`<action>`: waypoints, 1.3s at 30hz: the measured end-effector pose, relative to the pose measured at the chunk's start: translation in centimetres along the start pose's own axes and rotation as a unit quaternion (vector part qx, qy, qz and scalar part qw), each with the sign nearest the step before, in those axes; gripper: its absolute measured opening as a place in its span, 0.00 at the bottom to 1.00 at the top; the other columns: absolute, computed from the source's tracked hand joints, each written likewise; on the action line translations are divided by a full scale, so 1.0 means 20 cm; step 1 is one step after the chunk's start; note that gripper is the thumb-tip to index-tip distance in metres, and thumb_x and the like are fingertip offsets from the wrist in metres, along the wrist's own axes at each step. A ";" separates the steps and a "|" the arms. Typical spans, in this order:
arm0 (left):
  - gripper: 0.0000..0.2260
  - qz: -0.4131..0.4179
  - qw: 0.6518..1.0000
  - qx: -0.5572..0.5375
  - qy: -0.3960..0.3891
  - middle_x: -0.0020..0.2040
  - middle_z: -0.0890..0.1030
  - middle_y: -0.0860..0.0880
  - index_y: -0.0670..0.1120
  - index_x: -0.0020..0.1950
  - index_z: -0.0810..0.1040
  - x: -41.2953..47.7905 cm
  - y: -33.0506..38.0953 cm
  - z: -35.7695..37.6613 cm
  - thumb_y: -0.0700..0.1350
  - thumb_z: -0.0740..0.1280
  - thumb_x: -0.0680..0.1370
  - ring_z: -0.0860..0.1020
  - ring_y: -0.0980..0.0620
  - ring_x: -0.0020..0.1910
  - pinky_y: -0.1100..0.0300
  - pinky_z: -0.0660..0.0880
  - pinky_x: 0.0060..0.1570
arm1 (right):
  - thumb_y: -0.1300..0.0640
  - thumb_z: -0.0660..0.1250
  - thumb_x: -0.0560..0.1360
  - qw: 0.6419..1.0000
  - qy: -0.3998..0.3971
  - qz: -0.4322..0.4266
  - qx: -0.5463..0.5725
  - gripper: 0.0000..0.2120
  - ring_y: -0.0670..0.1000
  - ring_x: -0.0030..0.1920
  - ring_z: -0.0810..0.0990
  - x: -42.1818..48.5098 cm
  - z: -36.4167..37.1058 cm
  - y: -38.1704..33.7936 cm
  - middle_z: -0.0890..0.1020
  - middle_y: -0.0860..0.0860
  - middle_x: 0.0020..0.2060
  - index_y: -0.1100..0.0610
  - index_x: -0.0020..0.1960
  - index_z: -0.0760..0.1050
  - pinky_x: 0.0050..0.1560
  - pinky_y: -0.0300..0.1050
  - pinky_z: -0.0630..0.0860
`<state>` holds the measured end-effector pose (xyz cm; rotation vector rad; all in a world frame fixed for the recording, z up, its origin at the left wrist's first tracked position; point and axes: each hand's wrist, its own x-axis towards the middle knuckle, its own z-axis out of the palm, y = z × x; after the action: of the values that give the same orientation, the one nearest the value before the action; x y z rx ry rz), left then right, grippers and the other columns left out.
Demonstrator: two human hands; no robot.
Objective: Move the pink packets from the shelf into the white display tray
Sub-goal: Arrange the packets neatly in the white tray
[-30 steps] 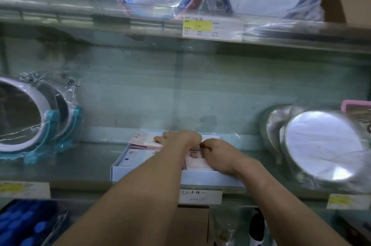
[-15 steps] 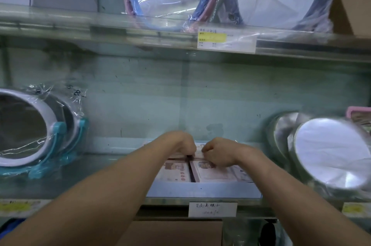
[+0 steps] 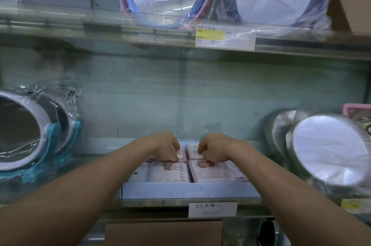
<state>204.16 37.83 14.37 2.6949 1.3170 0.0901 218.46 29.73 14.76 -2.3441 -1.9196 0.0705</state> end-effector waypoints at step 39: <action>0.19 0.058 0.998 0.014 0.006 0.68 0.72 0.51 0.51 0.70 0.72 -0.24 -0.06 -0.09 0.51 0.64 0.78 0.72 0.52 0.64 0.62 0.67 0.59 | 0.50 0.61 0.78 0.996 -0.007 -0.090 0.008 0.18 0.48 0.68 0.69 -0.22 -0.06 -0.02 0.70 0.45 0.70 0.46 0.68 0.72 0.69 0.44 0.65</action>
<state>200.04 35.05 16.04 2.7972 1.1728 0.1009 217.27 25.47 15.90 -2.1560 -2.1180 0.0882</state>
